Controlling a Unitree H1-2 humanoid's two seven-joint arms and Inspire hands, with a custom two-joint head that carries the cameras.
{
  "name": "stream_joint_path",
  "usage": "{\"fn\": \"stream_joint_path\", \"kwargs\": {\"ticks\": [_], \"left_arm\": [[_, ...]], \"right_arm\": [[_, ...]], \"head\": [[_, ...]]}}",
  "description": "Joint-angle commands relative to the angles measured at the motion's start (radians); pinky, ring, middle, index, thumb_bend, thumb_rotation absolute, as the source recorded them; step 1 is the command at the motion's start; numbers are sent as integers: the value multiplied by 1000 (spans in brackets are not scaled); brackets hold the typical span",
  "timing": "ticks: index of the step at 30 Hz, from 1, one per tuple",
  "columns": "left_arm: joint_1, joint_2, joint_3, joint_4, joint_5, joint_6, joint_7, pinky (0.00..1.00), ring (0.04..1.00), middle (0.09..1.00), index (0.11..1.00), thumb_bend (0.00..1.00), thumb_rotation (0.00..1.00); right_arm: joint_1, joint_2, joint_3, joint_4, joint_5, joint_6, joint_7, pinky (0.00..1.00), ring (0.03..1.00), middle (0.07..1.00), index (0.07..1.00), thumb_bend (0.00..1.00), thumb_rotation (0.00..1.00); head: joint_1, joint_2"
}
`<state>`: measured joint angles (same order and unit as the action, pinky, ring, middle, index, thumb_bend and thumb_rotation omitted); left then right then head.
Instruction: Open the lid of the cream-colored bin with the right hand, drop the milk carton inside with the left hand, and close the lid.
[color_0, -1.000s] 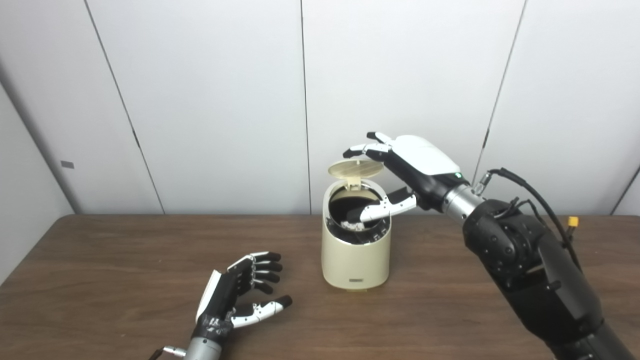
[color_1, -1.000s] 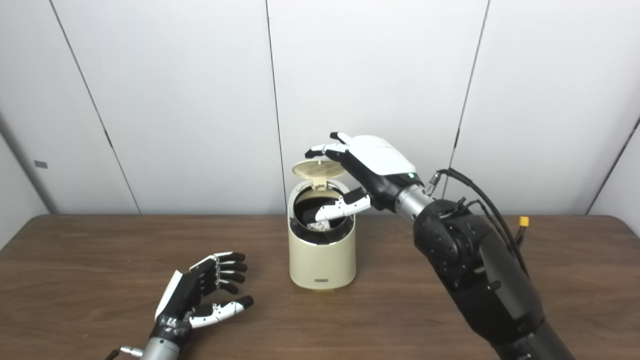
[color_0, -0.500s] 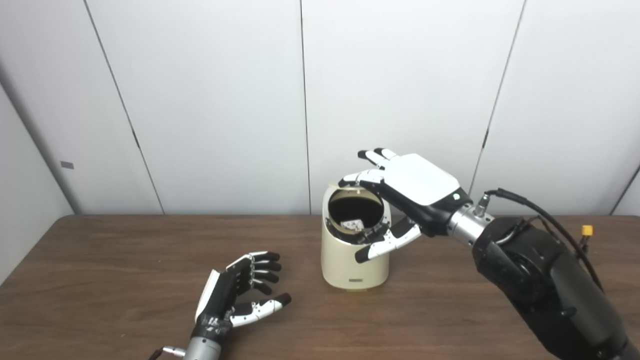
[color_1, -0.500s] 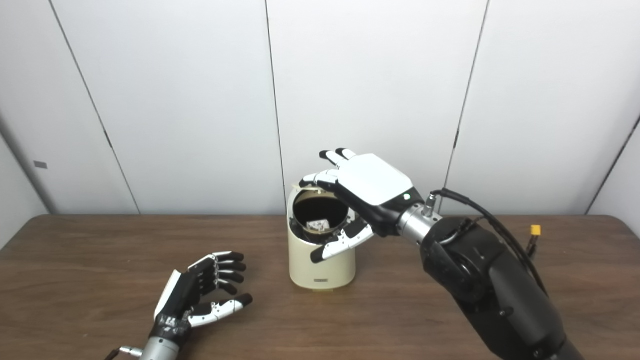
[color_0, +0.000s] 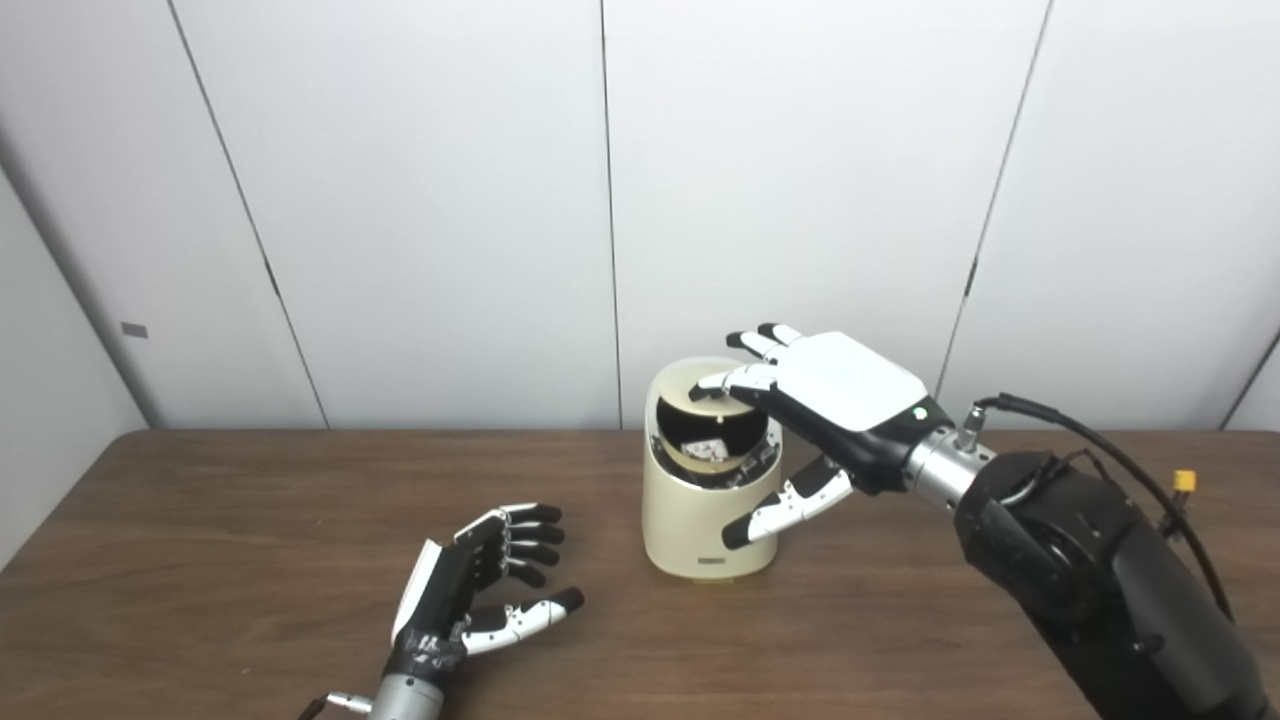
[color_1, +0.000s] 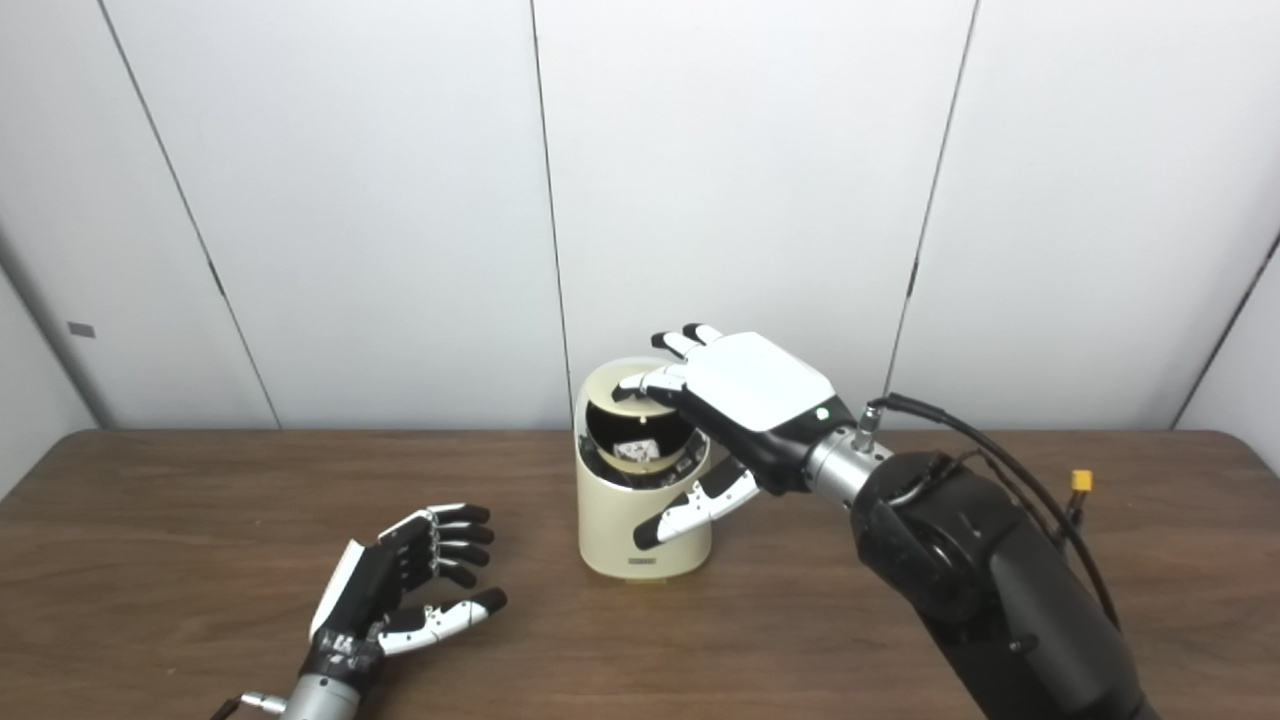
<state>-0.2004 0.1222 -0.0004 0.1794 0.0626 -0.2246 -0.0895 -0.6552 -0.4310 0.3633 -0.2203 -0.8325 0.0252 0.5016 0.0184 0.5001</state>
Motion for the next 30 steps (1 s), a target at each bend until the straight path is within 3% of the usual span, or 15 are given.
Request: {"fn": "stream_joint_path", "kwargs": {"ticks": [1, 12, 27, 30], "left_arm": [[-2, -6, -5, 1, -12, -37, 3, 547, 625, 674, 731, 676, 40], [-3, 0, -3, -6, 3, -36, 11, 532, 616, 669, 729, 674, 34], [3, -2, -4, -20, -7, -29, 3, 535, 618, 672, 730, 672, 29], [4, -3, -4, -17, -15, -37, -1, 537, 621, 672, 729, 674, 22]], "right_arm": [[-26, -1, -23, -36, -6, -8, -13, 1000, 967, 801, 829, 729, 668], [17, 11, -31, -59, 7, -9, -11, 1000, 968, 796, 827, 725, 620], [62, 30, 0, -19, -32, -32, -9, 951, 972, 807, 828, 753, 629], [57, 27, 11, -16, -52, -23, 25, 969, 991, 820, 846, 753, 653]], "head": [[2, 2], [3, 17], [7, 24], [8, 29]]}}
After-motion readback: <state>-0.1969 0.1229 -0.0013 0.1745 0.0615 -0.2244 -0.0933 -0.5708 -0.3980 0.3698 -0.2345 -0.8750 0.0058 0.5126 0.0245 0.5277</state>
